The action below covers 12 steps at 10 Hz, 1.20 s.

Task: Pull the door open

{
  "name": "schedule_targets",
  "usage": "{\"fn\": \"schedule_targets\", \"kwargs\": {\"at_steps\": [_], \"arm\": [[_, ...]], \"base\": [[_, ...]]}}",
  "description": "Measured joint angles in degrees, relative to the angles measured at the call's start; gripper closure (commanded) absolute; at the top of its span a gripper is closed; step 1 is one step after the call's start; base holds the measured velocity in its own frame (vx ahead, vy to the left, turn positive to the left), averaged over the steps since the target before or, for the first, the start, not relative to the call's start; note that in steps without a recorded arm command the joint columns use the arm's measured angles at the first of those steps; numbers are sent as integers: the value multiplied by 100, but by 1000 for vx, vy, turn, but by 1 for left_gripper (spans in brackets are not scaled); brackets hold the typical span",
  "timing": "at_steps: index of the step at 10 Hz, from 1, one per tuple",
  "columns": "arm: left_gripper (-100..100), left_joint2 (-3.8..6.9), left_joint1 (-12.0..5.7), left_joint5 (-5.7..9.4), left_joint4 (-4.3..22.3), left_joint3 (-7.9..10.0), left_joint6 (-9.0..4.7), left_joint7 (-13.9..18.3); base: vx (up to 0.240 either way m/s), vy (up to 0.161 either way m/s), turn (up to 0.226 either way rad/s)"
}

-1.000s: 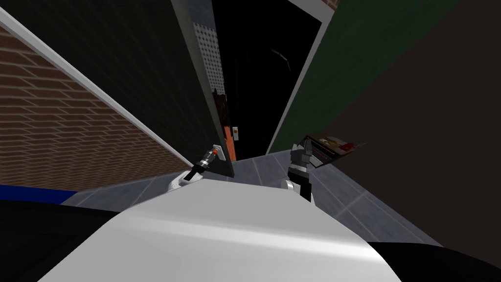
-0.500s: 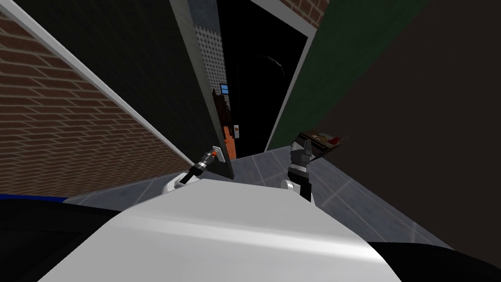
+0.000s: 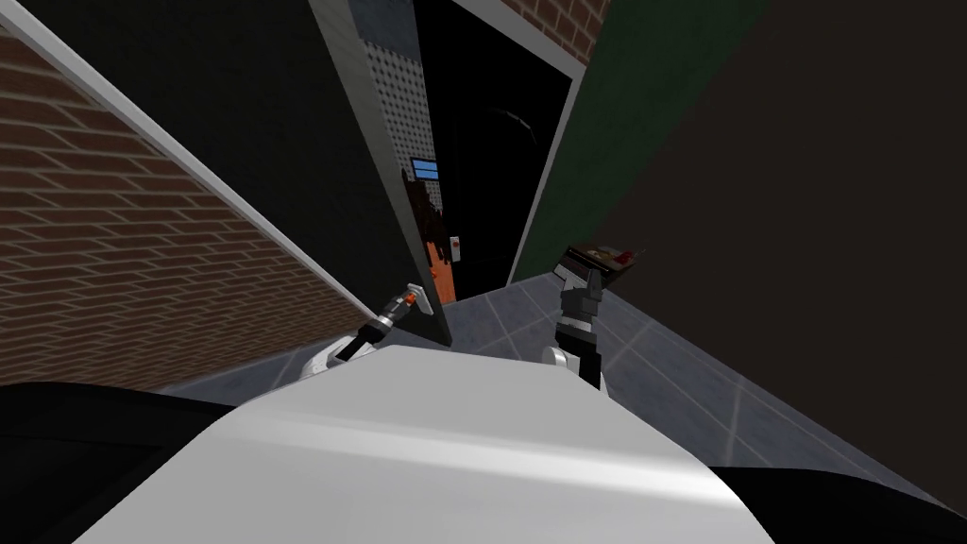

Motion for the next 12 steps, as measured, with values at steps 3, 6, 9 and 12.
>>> {"fn": "schedule_targets", "kwargs": {"at_steps": [3,6,9,12], "arm": [[100,175,98,-5,59,-79,-257,127],[100,255,137,-12,143,-118,-393,182],[100,380,177,-16,212,-146,-659,271],[100,506,254,-43,326,-236,-939,370]], "base": [[-212,113,-125],[-138,83,-106],[-210,127,-178],[-201,129,-149]]}}
